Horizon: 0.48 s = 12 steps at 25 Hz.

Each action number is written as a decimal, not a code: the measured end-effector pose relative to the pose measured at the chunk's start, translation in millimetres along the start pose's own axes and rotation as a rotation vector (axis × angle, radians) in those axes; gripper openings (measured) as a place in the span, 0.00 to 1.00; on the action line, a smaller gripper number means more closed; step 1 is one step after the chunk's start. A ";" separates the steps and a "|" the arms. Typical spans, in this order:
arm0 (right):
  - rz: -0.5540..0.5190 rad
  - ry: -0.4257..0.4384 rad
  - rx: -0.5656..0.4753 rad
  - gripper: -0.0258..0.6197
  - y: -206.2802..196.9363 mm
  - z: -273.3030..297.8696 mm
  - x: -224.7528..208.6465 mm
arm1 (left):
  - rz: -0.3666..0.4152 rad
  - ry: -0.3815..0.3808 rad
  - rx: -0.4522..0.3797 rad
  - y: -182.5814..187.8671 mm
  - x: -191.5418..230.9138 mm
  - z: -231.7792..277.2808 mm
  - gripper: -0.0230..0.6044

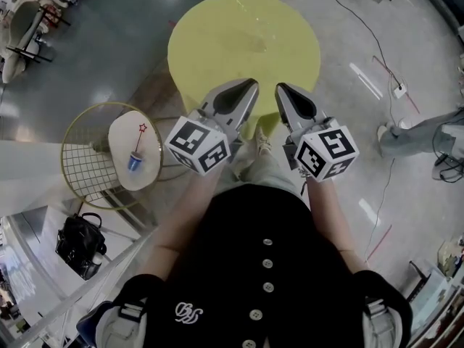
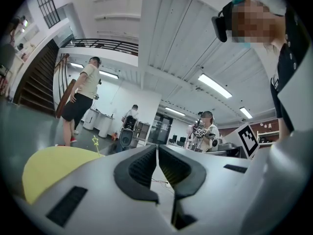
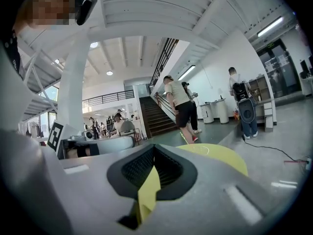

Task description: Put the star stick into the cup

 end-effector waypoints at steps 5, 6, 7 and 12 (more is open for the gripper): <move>-0.001 -0.009 0.004 0.04 -3.1 -0.6 1.0 | -0.004 0.000 0.001 -1.9 0.4 -3.9 0.08; 0.000 -0.012 0.004 0.04 -3.2 -0.6 0.8 | -0.006 0.000 0.000 -1.9 0.3 -4.4 0.08; -0.001 -0.015 0.003 0.04 -3.1 -0.5 0.8 | -0.007 -0.002 -0.001 -1.8 0.0 -4.7 0.08; -0.005 -0.011 0.008 0.04 -3.4 1.9 4.2 | -0.015 -0.015 0.002 -3.2 -2.6 -2.5 0.08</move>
Point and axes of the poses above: the fingertips, and each gripper's own axes: z forward along the fingers, x to its left, y out of its top, the point moved 3 cm from there along -z, backward along the fingers, and after that the axes turned 9 degrees about -y, right-handed, at the moved point
